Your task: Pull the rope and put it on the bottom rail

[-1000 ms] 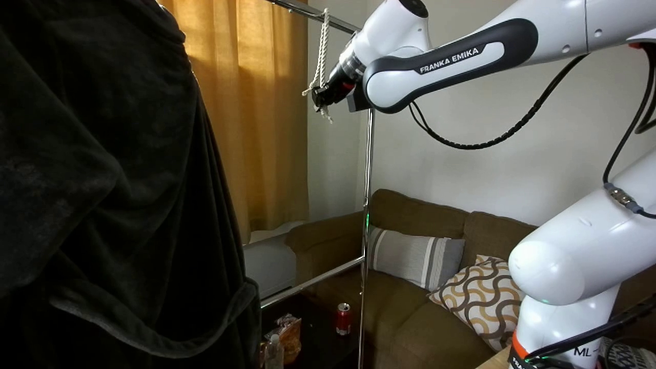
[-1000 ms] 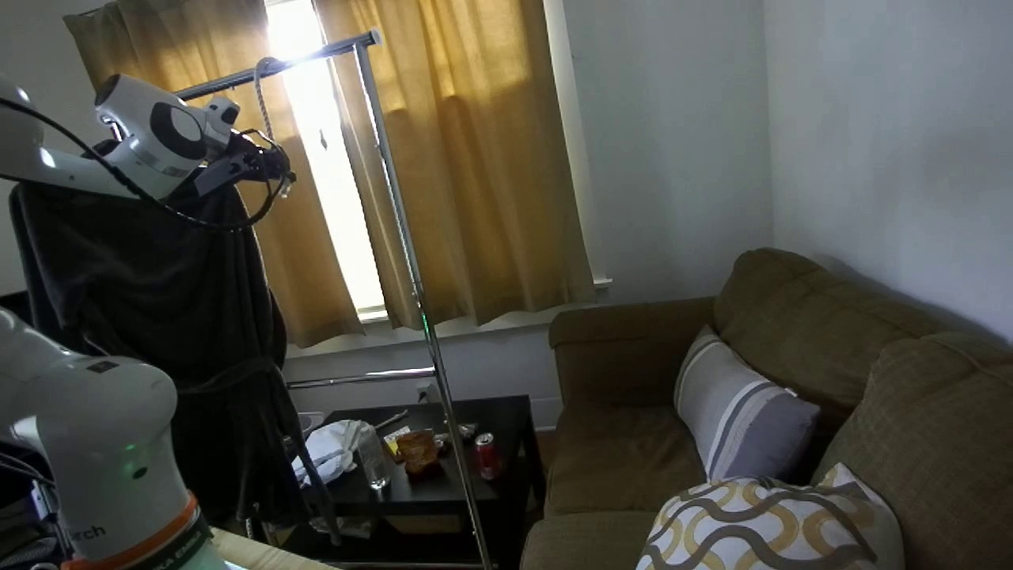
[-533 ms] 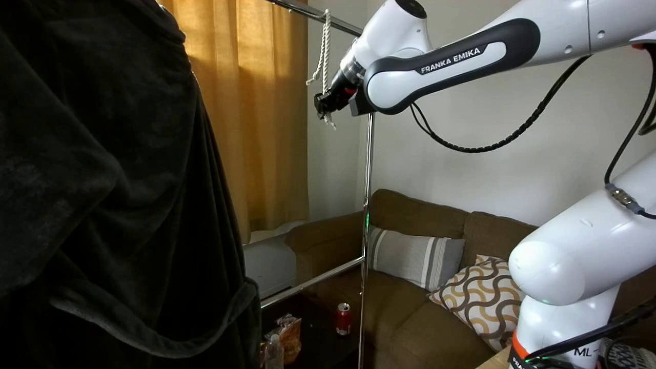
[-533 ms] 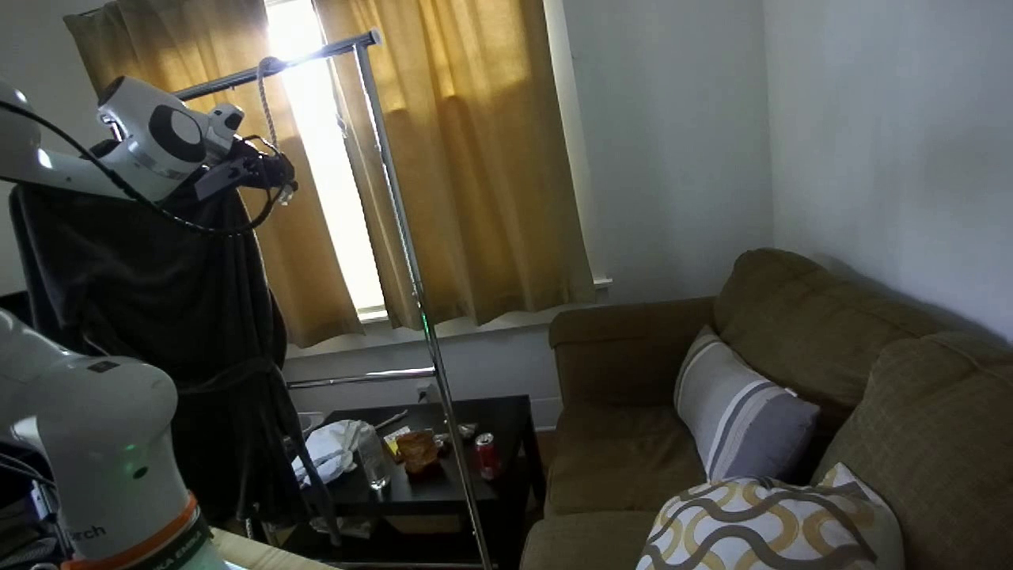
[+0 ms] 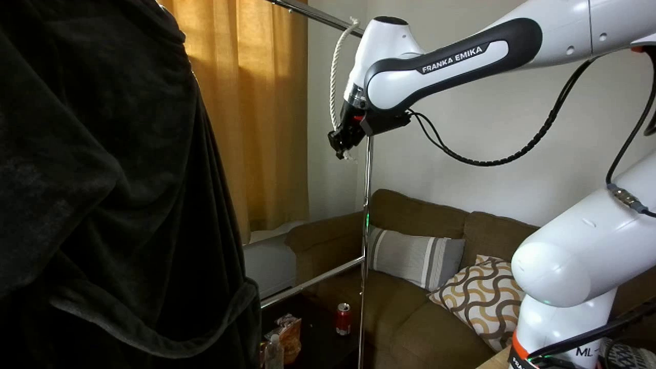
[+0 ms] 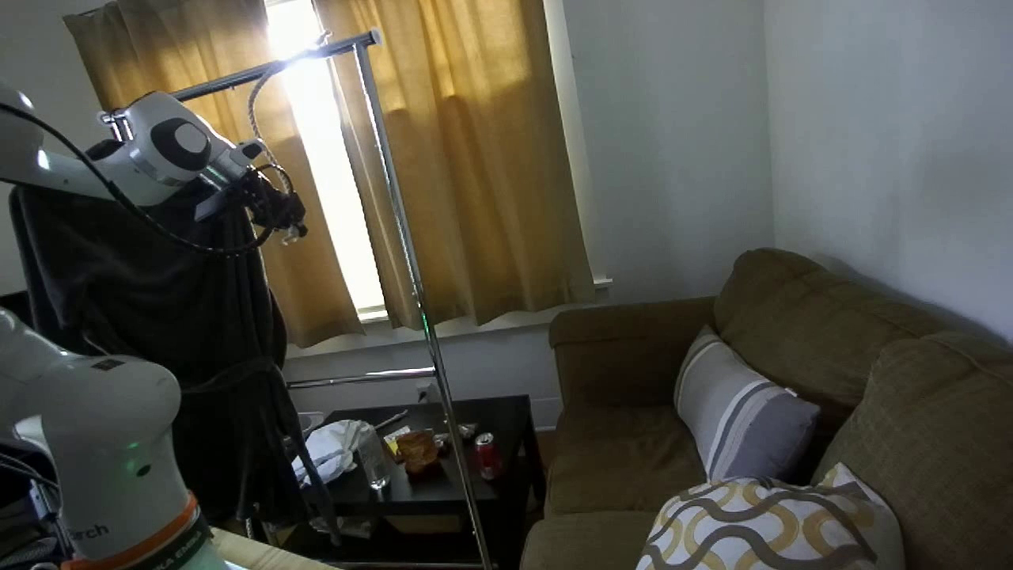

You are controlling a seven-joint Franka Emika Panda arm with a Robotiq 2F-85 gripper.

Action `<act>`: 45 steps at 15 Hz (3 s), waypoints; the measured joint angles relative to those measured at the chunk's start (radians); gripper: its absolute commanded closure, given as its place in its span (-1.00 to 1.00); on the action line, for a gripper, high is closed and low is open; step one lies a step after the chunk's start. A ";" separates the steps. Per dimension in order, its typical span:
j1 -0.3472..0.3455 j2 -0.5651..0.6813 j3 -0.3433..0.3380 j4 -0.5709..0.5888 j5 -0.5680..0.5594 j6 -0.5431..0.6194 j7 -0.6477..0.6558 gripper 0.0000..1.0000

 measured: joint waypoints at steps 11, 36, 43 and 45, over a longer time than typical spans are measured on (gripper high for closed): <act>0.098 0.018 -0.101 0.002 0.190 -0.320 -0.148 0.96; 0.071 0.070 -0.198 -0.339 0.181 -0.313 -0.247 0.96; 0.094 0.161 -0.202 -0.316 0.227 -0.338 -0.337 0.96; 0.088 0.240 -0.213 -0.304 0.230 -0.358 -0.350 0.96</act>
